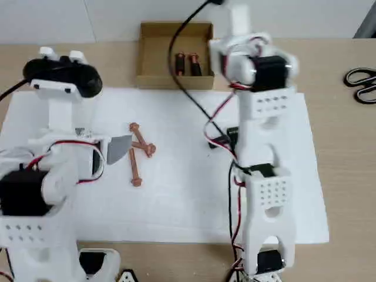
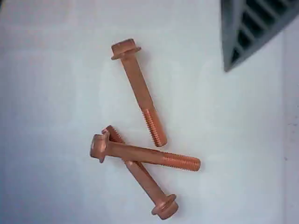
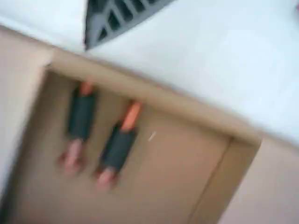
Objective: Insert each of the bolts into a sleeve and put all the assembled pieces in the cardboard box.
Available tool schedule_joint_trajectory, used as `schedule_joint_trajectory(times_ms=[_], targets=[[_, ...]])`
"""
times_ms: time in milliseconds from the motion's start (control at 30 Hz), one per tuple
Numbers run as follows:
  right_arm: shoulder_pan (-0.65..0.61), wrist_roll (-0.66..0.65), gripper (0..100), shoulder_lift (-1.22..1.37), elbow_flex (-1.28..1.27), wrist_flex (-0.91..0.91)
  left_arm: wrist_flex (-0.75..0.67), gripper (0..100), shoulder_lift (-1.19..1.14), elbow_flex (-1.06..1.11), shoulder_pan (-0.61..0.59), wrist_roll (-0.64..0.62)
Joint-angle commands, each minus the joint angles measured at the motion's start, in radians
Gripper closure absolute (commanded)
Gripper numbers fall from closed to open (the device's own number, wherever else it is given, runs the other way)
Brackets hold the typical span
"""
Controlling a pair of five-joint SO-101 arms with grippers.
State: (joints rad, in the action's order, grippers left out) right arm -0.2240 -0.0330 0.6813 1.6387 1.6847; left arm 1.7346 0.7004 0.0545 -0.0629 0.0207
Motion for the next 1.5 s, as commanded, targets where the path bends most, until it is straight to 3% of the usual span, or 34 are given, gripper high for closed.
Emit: schedule_joint_trajectory(times_ms=[0, 133, 433, 700, 900, 1467], targets=[[0.01, -0.011, 77.2, -0.171, 0.018, 0.018, 0.015, 69, 0.049, 0.021, 0.0, 0.009], [0.004, -0.011, 77.2, -0.341, -0.233, 0.019, 0.012, 69, 0.087, 0.087, 0.0, 0.011], [0.015, -0.002, 77.2, -0.763, -1.211, -0.073, 0.011, 69, 0.161, 0.162, -0.005, 0.048], [0.082, -0.005, 77.2, -0.826, -1.637, -0.245, 0.011, 69, 0.161, 0.162, -0.006, 0.049], [0.136, -0.008, 77.2, -0.723, -1.732, -0.435, 0.011, 69, 0.163, 0.206, -0.006, 0.049], [0.051, -0.011, 77.2, -0.329, -1.637, -0.501, 0.015, 69, 0.164, 0.255, -0.008, 0.048]])
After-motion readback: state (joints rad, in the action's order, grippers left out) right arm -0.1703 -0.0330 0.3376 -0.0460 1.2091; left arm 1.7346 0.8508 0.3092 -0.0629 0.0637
